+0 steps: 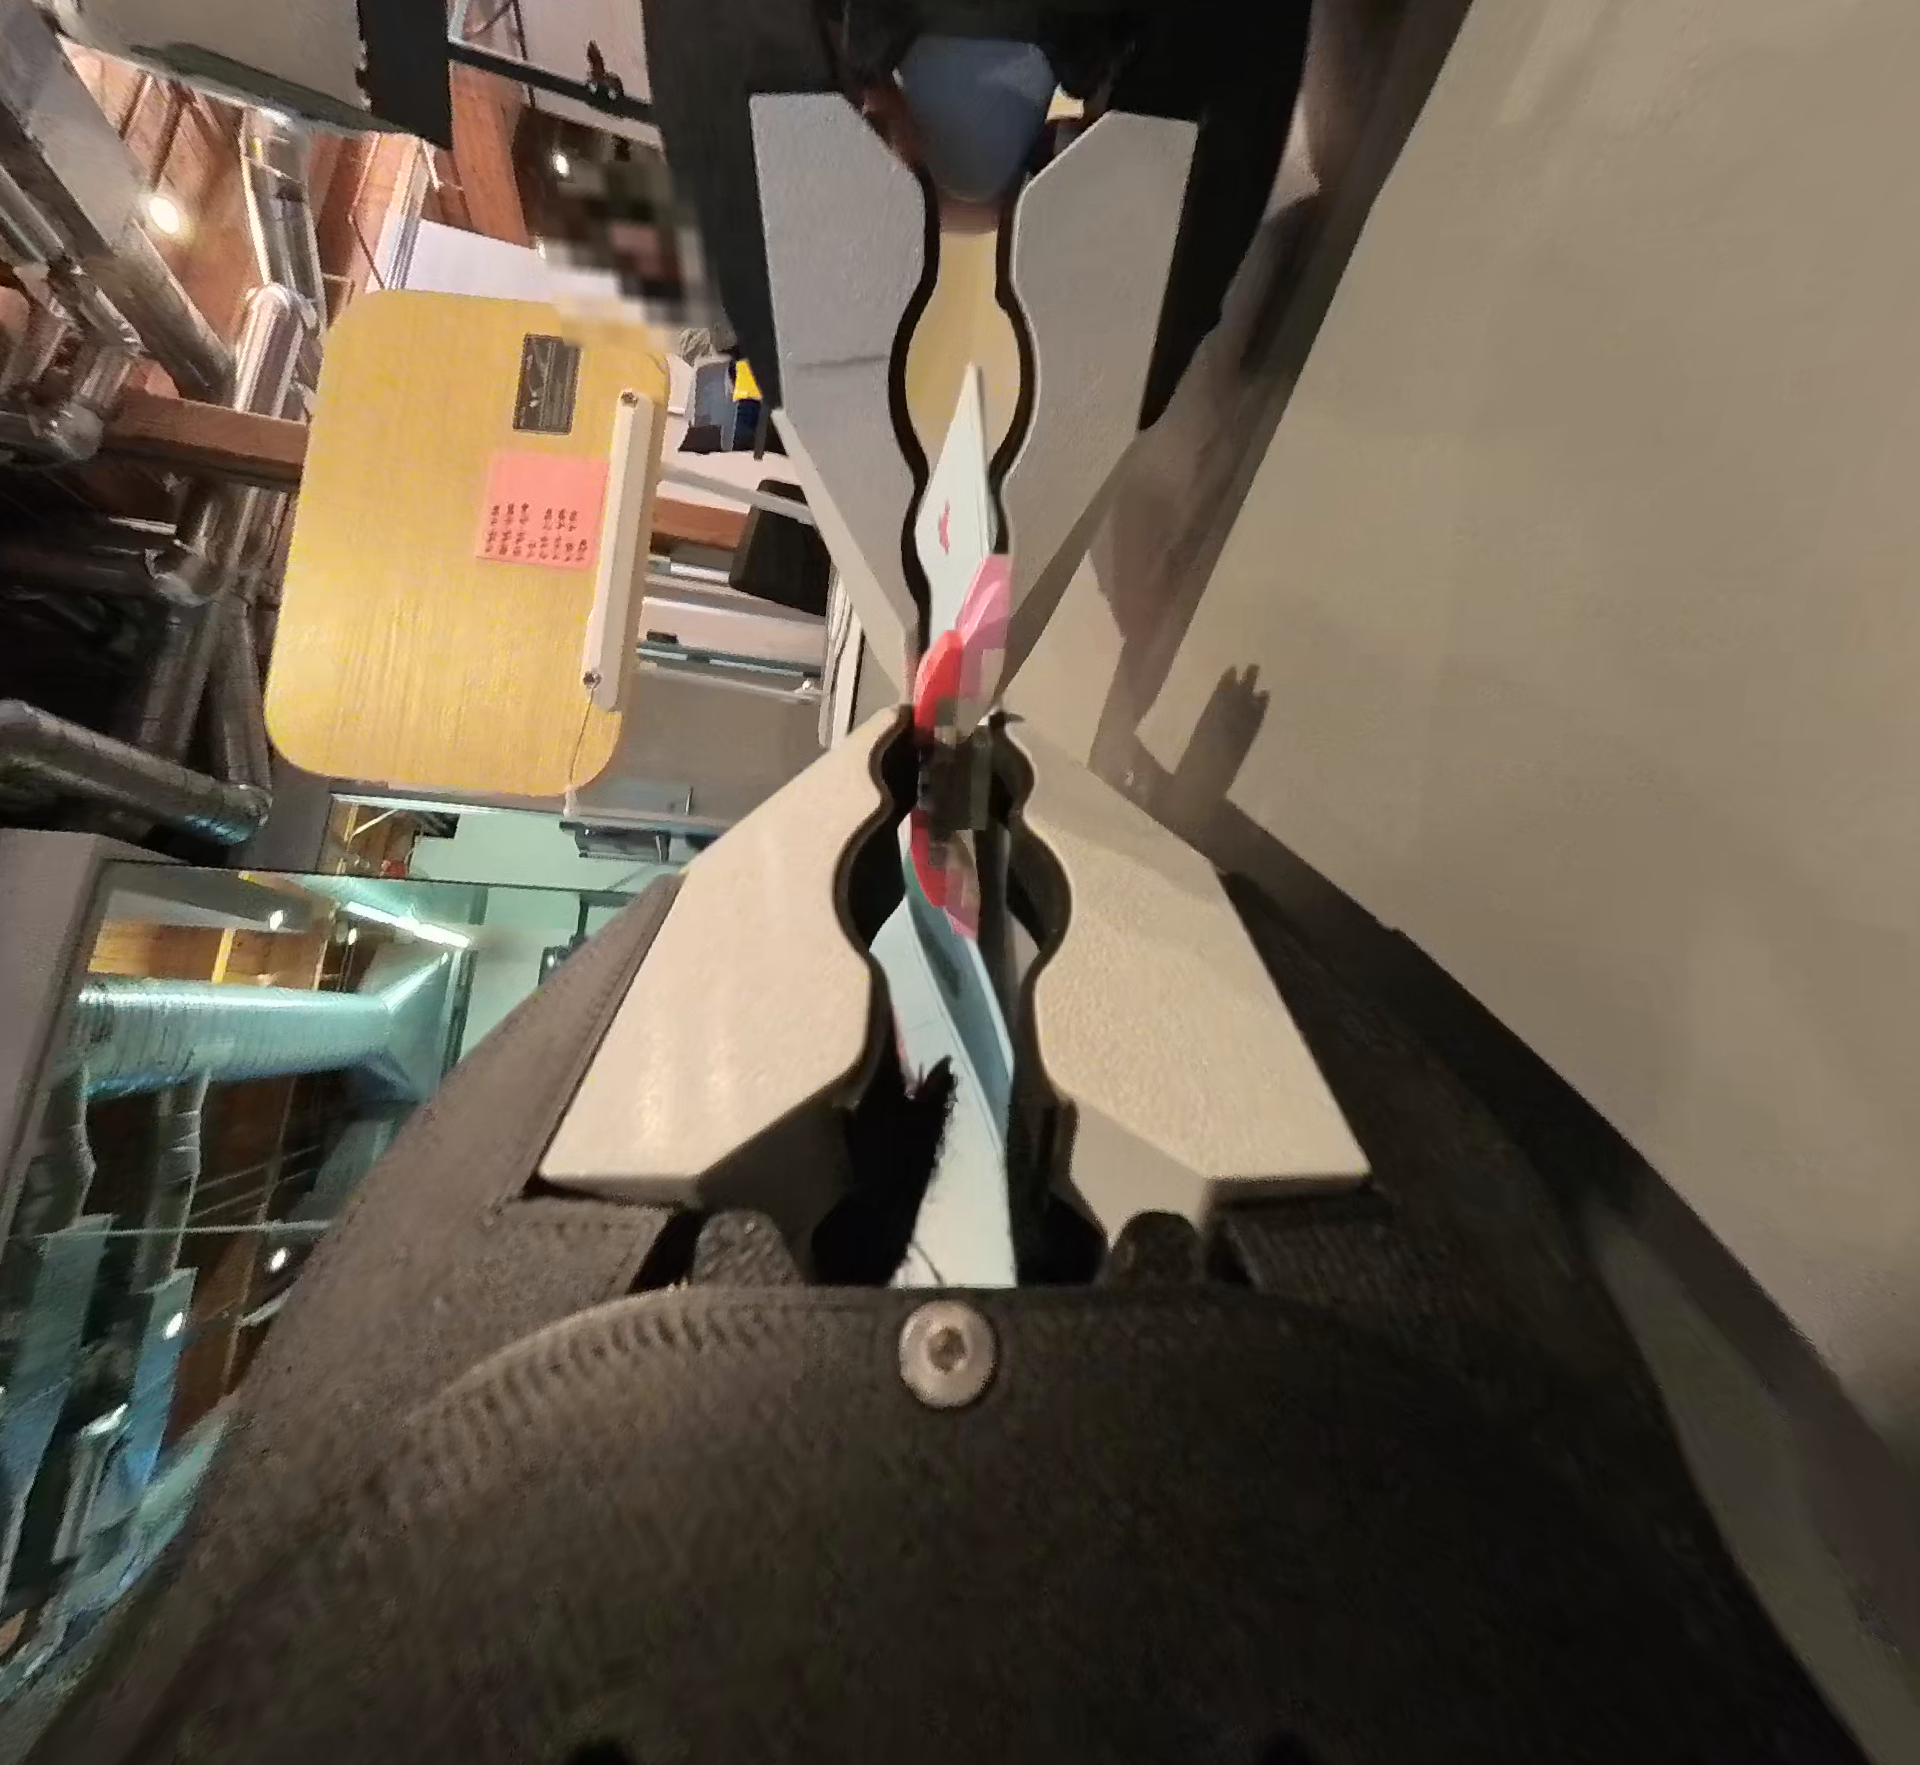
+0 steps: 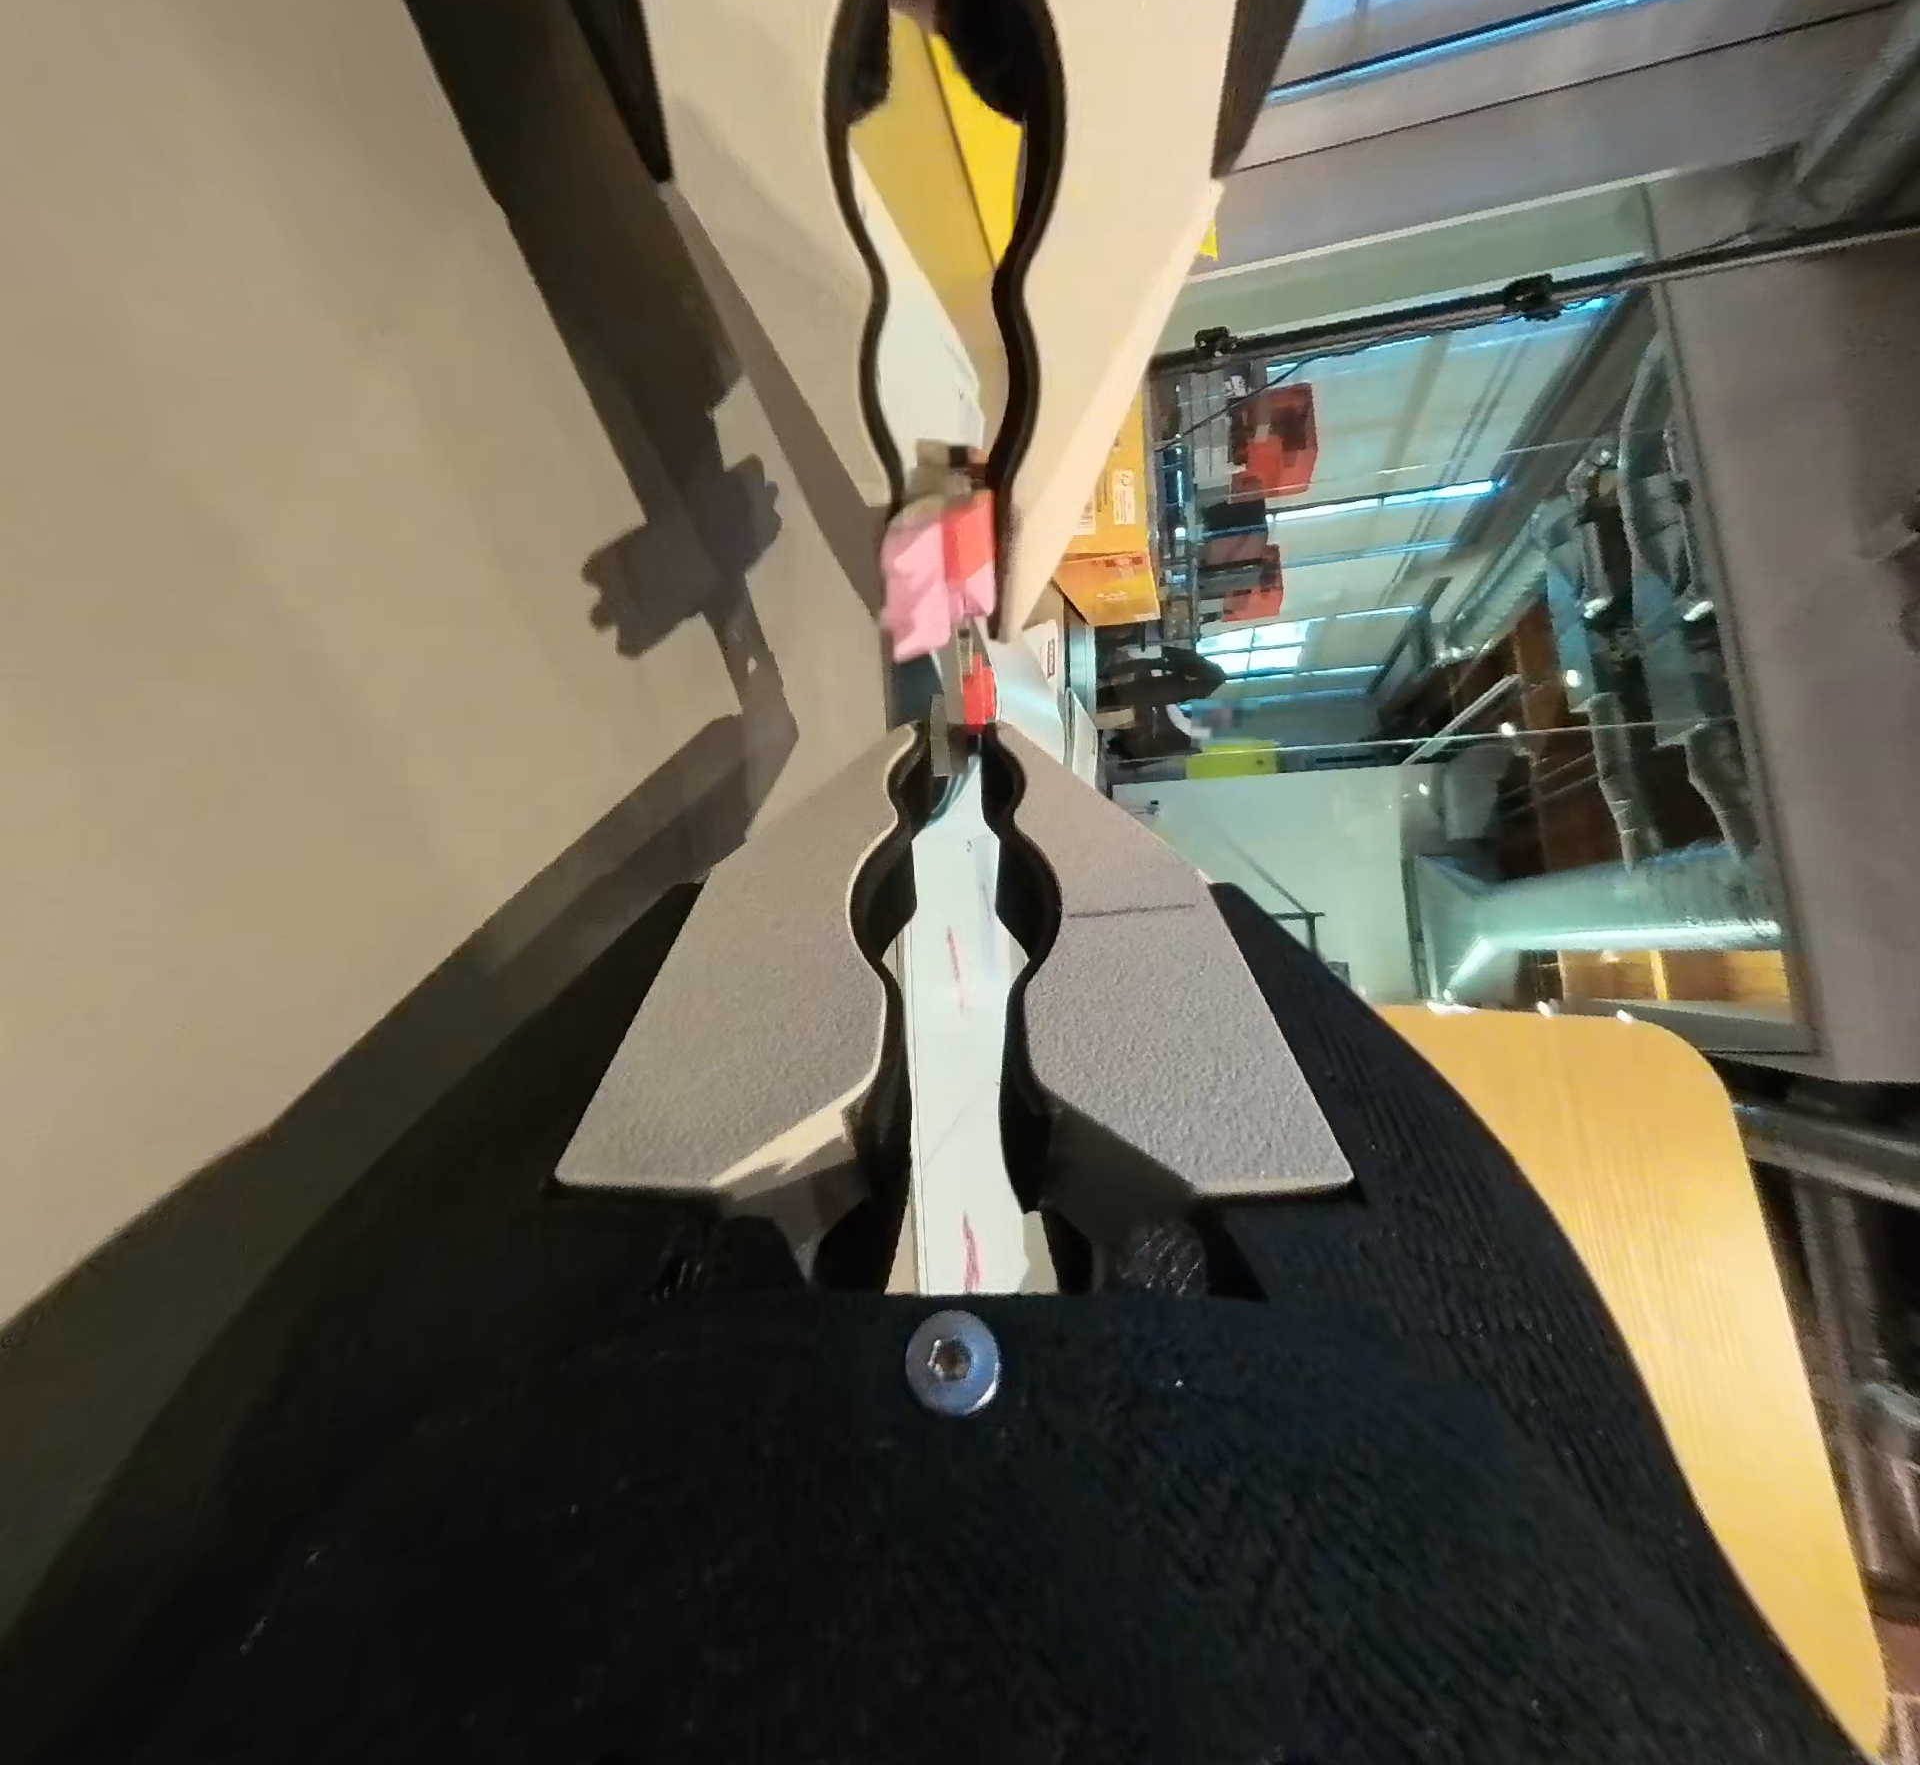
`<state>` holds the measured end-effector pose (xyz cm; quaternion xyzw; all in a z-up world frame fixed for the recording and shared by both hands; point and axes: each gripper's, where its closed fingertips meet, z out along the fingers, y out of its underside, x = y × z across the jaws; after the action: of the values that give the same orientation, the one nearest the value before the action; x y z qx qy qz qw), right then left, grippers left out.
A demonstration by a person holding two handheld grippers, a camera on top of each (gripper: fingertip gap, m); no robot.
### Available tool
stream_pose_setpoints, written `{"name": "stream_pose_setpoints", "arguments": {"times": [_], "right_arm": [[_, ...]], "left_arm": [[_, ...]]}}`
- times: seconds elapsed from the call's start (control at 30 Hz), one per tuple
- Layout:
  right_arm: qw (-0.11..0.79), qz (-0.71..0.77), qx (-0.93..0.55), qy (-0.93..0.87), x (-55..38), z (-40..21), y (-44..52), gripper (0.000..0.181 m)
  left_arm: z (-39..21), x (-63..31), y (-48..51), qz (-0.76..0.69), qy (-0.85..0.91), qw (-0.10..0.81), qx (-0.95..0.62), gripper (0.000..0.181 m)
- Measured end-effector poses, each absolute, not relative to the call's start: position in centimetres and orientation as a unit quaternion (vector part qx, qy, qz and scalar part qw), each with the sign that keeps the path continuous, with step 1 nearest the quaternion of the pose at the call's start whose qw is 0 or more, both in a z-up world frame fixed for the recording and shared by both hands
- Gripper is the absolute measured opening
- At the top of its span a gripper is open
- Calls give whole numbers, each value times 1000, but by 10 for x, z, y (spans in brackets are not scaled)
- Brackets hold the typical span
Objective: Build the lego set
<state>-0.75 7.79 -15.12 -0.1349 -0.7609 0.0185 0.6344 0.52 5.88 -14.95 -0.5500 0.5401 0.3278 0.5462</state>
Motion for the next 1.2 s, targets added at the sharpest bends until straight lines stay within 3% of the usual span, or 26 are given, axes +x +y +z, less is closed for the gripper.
{"name": "stream_pose_setpoints", "arguments": {"times": [0.07,0.13,0.23,0.43,0.7,0.77,1.03,1.2], "right_arm": [[626,-2,-137,-768,-7,-155,84,7],[616,-41,-139,-774,-6,-161,97,7],[604,-78,-148,-779,-4,-165,110,7],[570,-93,-106,-809,3,-178,110,8],[546,-128,-97,-822,22,-175,131,22],[548,-108,-125,-820,26,-171,137,30],[688,192,-319,-623,32,-88,164,26],[722,212,-357,-553,41,-75,189,20]], "left_arm": [[-158,9,55,311,563,536,-546,20],[-167,6,51,305,583,514,-550,39],[-164,-6,52,306,572,511,-564,50],[-149,-34,59,299,510,530,-607,53],[-149,-33,61,286,495,538,-620,52],[-148,-30,61,282,494,543,-617,53],[-130,-18,59,242,459,589,-619,49],[-102,-9,55,191,383,629,-649,51]]}}
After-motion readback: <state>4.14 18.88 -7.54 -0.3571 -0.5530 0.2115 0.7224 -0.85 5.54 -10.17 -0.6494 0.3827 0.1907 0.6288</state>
